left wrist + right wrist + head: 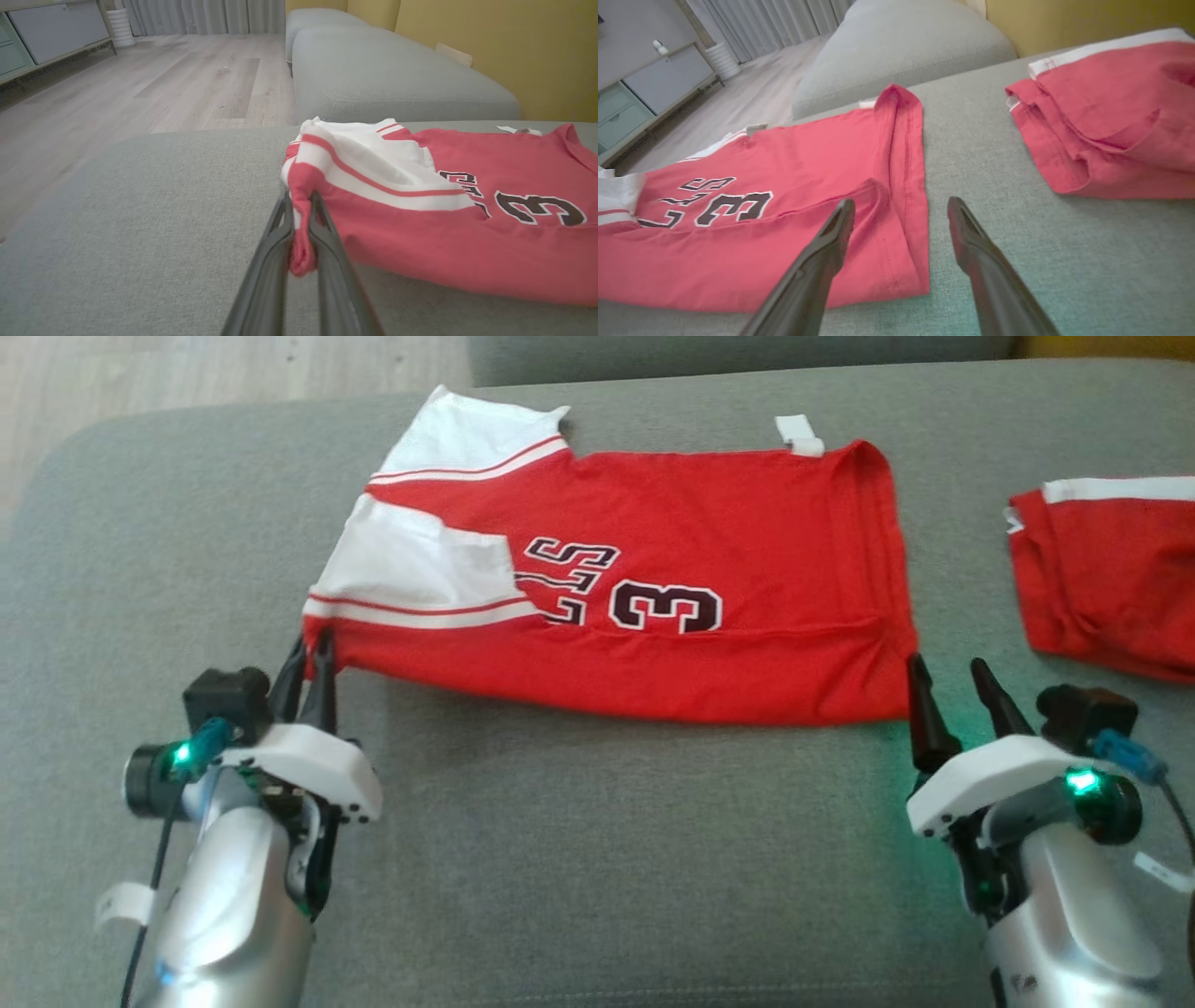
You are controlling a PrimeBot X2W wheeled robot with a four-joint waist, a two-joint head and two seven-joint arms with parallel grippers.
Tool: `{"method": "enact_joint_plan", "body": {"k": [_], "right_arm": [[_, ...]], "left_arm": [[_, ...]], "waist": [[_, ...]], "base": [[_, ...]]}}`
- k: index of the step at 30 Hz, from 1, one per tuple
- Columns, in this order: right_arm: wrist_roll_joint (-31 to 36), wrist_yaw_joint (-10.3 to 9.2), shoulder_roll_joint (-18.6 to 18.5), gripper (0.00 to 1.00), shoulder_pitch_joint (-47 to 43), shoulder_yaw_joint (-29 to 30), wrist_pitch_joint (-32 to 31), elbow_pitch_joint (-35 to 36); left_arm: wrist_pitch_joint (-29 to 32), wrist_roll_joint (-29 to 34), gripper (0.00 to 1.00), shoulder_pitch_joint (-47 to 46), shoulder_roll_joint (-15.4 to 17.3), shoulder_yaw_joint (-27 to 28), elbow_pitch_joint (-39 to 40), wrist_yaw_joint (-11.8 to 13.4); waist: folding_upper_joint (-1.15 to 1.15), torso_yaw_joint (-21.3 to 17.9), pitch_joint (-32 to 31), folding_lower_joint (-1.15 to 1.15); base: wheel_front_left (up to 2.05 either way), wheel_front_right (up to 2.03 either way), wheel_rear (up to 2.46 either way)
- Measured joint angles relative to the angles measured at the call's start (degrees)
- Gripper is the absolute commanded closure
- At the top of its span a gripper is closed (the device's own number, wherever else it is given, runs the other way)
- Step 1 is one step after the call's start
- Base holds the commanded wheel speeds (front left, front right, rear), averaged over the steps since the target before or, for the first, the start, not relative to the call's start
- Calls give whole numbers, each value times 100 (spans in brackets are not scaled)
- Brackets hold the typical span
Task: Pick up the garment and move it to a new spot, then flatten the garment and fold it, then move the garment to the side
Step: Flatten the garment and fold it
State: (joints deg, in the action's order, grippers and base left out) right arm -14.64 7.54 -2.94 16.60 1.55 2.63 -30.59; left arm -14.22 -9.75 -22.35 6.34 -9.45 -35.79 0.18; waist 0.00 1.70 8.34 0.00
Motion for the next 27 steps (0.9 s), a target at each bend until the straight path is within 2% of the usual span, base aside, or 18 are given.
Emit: {"method": "enact_joint_plan", "body": {"k": [7, 15, 22, 23, 24, 27], "right_arm": [[176, 0, 0, 0, 596, 372, -214, -889], [256, 0, -2, 0, 903, 346, -283, -1766], [79, 0, -56, 0, 1161, 13, -381, -2206], [1, 0, -70, 71, 1189, -64, -419, -2245], [-86, 0, -89, 100, 1223, -149, -424, -2290], [-279, 0, -98, 100, 1226, -419, -415, -2341]], "left_arm": [[-1, 1, 100, 180, -53, -185, 344, -78], [-5, 1, 100, 208, -49, -252, 436, -119], [-7, -1, 100, 210, -25, -246, 437, -114], [-7, -1, 100, 211, -22, -247, 436, -114], [-7, -1, 100, 211, -16, -246, 433, -113], [-7, -2, 100, 216, 4, -246, 398, -110]], "waist": [[0, 191, 95, 0], [0, 244, 193, 0], [0, 158, 147, 0], [0, 147, 136, 0], [0, 135, 123, 0], [0, 97, 66, 0]], "base": [[0, 0, 0], [0, 0, 0], [0, 0, 0], [0, 0, 0], [0, 0, 0], [0, 0, 0]]}}
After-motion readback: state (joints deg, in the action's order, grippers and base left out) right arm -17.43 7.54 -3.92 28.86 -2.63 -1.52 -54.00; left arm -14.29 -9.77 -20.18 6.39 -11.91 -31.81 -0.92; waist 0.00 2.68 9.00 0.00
